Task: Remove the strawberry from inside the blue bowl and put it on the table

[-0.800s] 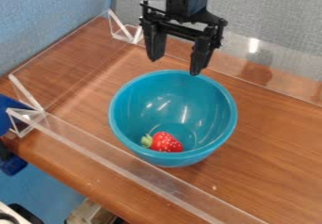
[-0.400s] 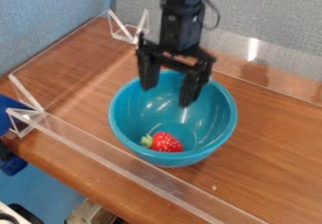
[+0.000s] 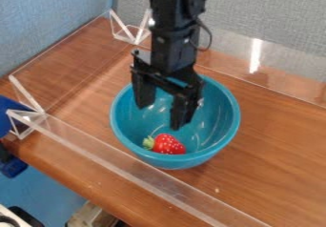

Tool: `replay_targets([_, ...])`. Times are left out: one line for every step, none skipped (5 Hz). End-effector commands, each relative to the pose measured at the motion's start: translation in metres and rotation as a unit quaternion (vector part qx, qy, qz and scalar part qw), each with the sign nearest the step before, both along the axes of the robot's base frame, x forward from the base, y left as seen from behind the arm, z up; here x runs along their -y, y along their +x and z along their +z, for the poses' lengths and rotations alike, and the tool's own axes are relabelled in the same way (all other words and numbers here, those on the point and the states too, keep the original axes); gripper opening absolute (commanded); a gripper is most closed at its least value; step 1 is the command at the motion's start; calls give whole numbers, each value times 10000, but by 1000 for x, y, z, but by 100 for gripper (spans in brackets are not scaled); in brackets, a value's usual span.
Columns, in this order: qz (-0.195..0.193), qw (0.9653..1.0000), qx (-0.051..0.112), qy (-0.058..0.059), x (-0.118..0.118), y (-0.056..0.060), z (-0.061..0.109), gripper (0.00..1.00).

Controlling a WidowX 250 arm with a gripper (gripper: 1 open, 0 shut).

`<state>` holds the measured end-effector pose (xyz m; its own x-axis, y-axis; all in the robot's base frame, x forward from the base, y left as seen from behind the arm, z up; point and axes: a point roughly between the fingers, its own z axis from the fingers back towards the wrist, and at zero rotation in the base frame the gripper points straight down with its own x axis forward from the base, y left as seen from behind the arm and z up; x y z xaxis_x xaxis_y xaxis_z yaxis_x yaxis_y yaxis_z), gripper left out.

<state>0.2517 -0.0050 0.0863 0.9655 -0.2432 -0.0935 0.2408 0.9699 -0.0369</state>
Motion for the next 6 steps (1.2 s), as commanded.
replay_targets([-170, 9993, 316, -49, 2, 0, 4, 100])
replay_targets([-229, 9992, 313, -93, 1, -2, -6, 100])
replay_targets([-226, 9992, 310, -132, -1, -3, -13, 100])
replay_targets([-205, 9992, 293, -177, -3, -2, -20, 100])
replay_targets([-193, 9992, 270, -209, -4, -2, -28, 100])
replay_targets([-189, 9992, 259, -234, -5, -2, -34, 100])
